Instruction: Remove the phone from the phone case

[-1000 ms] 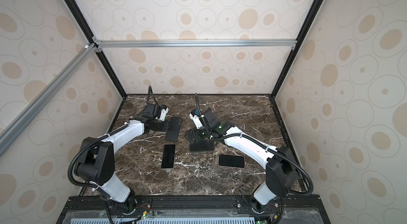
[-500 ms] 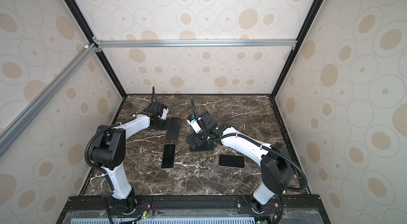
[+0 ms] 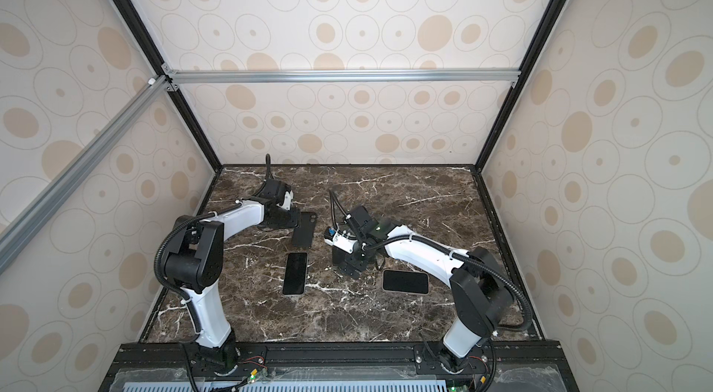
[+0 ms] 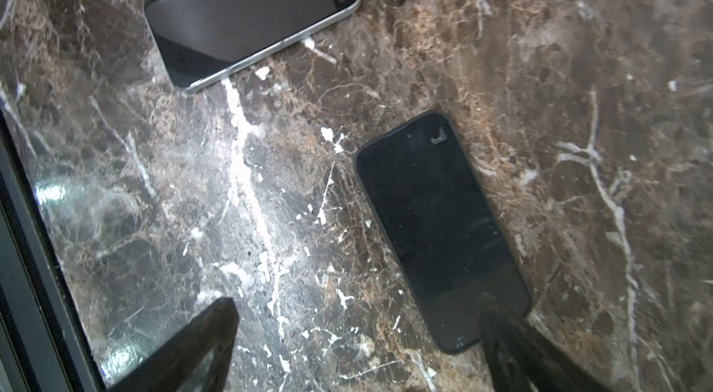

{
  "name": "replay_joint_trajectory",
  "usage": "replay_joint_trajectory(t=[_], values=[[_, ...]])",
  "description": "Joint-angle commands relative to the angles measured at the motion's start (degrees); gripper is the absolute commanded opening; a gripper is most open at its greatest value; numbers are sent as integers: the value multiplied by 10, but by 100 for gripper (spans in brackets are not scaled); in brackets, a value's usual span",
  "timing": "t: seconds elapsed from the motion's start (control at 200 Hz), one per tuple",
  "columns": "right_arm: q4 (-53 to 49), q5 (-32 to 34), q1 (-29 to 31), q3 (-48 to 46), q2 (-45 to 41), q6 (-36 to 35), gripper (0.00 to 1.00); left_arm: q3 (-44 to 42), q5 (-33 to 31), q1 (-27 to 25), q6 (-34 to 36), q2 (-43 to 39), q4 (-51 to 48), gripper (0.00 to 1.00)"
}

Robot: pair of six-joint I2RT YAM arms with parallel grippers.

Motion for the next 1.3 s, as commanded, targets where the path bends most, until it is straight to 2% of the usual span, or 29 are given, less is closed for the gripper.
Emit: replay_joint_trajectory(t=[0.0,0.105,0.18,0.44,0.71,0.865,1.295], values=[[-15,-31,-17,-6,17,-86,100,-11,12,5,-9,-52,31,61],[-56,-67,-51,28,50,-114,100,-56,51,4,-9,-119,83,64],[-95,-75,-63,56,76,-146,100,-100,74,4,-10,-169,126,71],[-97,-52,-95,98,142,-192,100,-211,65,1,-21,-289,170,75],[-96,-28,-98,135,191,-229,100,-263,58,1,-25,-311,193,74],[-113,-48,-98,163,216,-229,100,-265,36,2,-7,-334,201,74],[-110,-4,-98,145,234,-245,96,-242,3,4,23,-363,158,74]])
